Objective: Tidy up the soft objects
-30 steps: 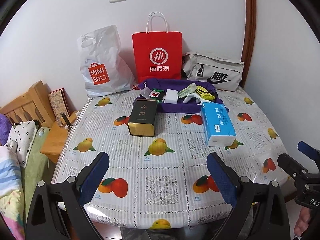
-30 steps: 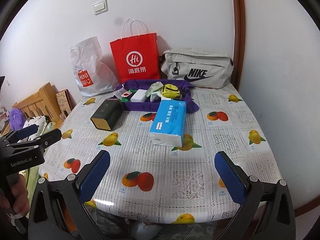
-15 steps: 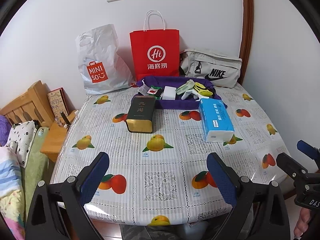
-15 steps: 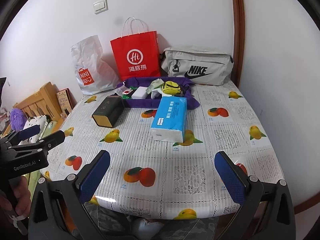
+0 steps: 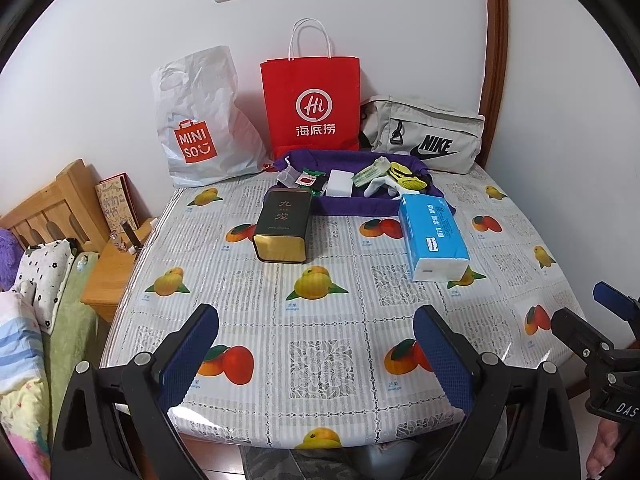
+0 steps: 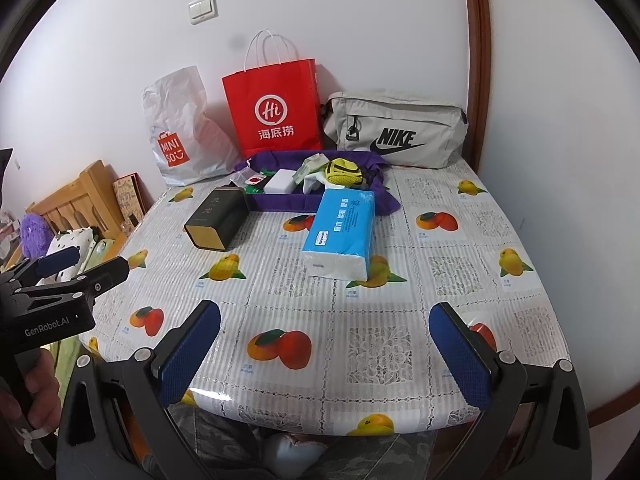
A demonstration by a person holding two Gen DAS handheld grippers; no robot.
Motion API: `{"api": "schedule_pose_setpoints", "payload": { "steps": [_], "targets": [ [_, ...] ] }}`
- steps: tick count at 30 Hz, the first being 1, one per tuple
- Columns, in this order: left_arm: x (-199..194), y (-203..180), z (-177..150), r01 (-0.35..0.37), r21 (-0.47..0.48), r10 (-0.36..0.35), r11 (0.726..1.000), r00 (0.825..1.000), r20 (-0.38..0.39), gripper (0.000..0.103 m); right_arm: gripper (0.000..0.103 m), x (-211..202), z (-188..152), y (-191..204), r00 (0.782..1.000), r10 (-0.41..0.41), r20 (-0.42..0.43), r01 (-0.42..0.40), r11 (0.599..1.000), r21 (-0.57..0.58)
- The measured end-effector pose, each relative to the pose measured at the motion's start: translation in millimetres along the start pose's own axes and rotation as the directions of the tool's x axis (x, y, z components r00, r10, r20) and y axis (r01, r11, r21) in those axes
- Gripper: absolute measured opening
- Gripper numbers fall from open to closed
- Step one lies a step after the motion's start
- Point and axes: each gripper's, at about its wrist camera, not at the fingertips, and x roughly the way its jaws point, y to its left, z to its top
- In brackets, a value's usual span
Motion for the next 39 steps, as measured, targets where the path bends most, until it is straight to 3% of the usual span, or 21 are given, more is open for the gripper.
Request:
{"api": "schedule_pose_setpoints", "payload": {
  "steps": [39],
  "targets": [
    [-1.3, 1.6, -1.2, -0.007, 0.002, 0.007, 1.0, 1.0, 0.0, 0.099, 0.103, -0.6, -3.1, -2.8, 1.0, -0.007, -0.002, 0.007, 1.0, 0.012]
  ]
}}
